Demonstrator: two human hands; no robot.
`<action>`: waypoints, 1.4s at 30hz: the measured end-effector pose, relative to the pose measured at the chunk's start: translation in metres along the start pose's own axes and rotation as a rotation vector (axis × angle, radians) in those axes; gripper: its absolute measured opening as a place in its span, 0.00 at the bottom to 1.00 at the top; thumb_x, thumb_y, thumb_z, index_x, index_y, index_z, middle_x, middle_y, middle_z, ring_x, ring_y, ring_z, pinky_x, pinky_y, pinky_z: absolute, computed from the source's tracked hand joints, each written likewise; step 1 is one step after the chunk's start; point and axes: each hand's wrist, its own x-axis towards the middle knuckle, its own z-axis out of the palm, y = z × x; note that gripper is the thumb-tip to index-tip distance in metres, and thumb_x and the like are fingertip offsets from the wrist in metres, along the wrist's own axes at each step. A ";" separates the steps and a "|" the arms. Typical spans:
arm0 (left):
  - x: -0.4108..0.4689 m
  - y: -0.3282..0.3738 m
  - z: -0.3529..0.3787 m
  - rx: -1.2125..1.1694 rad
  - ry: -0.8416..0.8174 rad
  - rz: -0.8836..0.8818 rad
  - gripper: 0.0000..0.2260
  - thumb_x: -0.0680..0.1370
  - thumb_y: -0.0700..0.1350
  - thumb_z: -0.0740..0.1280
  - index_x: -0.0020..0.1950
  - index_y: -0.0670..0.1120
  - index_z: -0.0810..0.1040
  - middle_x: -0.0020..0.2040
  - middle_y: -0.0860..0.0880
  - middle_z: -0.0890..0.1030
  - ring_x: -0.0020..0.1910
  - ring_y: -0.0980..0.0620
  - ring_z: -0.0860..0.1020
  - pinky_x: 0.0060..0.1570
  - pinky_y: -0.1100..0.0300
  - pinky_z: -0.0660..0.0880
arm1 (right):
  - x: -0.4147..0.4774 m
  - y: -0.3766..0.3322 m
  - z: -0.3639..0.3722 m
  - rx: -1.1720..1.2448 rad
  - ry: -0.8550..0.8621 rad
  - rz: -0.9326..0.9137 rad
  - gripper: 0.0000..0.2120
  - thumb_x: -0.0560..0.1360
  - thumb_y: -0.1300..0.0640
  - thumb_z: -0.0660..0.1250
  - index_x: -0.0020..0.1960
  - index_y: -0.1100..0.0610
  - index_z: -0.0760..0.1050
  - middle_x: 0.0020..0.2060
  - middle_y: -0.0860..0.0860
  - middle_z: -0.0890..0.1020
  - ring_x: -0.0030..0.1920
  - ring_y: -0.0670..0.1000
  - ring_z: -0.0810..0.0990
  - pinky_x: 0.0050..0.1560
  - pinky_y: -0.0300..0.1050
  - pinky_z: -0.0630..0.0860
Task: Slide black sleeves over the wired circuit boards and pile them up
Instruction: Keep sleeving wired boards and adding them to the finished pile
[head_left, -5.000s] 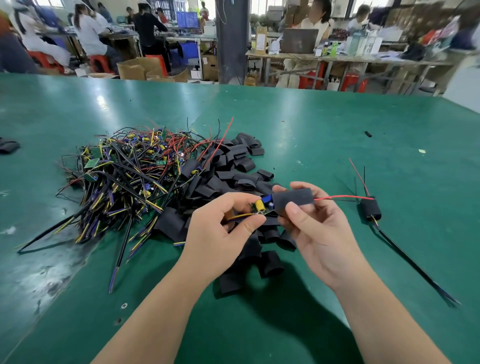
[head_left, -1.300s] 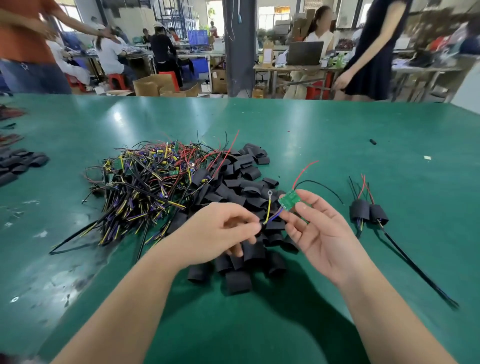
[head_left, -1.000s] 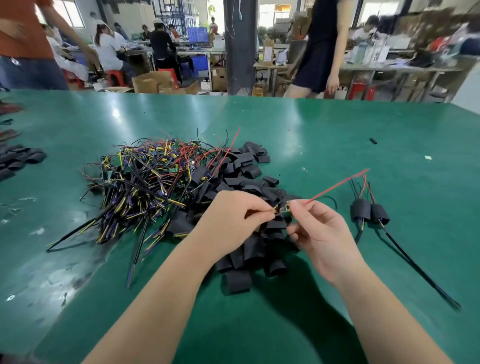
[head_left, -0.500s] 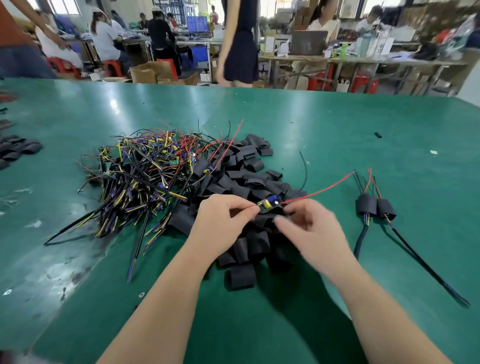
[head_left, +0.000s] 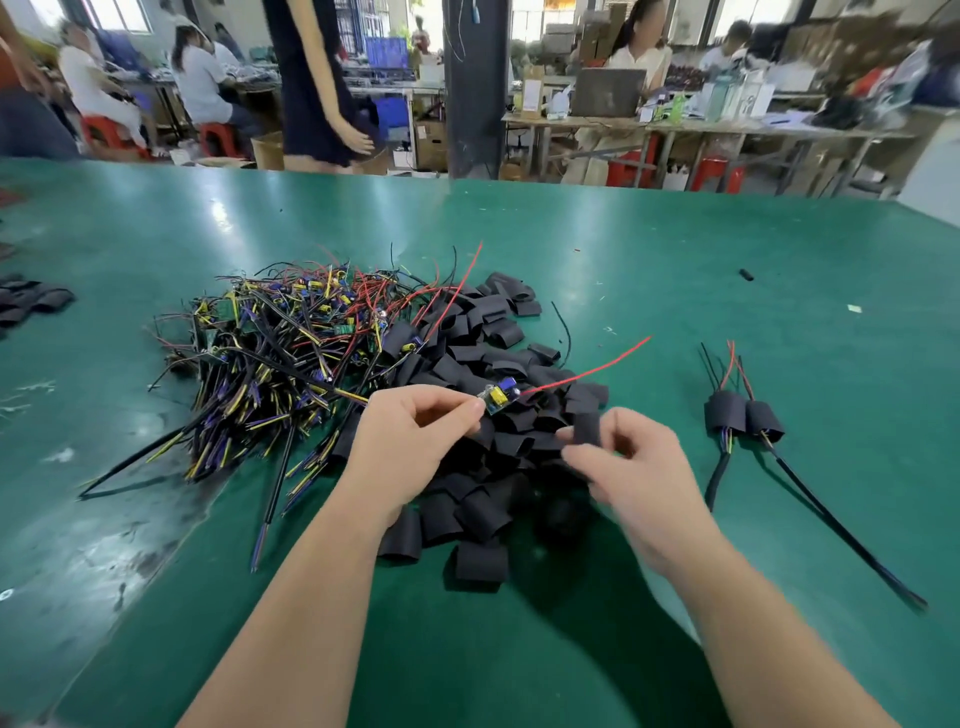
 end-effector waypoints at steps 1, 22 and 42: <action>-0.001 0.002 -0.002 -0.064 -0.016 -0.005 0.05 0.74 0.40 0.71 0.39 0.46 0.84 0.30 0.52 0.82 0.22 0.64 0.71 0.24 0.75 0.65 | 0.003 -0.001 -0.006 0.195 -0.001 0.071 0.22 0.70 0.73 0.67 0.30 0.53 0.60 0.35 0.58 0.81 0.30 0.43 0.75 0.27 0.37 0.59; -0.007 0.001 -0.020 -0.130 -0.581 -0.042 0.09 0.65 0.52 0.73 0.37 0.47 0.84 0.30 0.48 0.79 0.22 0.57 0.61 0.24 0.67 0.58 | 0.012 -0.023 -0.041 1.076 0.081 0.225 0.08 0.66 0.55 0.69 0.34 0.57 0.84 0.39 0.48 0.85 0.40 0.48 0.85 0.35 0.36 0.79; -0.005 0.006 -0.021 -0.174 -0.310 -0.077 0.07 0.71 0.44 0.69 0.33 0.48 0.83 0.22 0.53 0.71 0.21 0.58 0.58 0.22 0.70 0.56 | -0.002 -0.038 -0.045 1.137 -0.173 0.240 0.19 0.70 0.46 0.65 0.46 0.60 0.83 0.37 0.53 0.82 0.41 0.48 0.85 0.27 0.32 0.77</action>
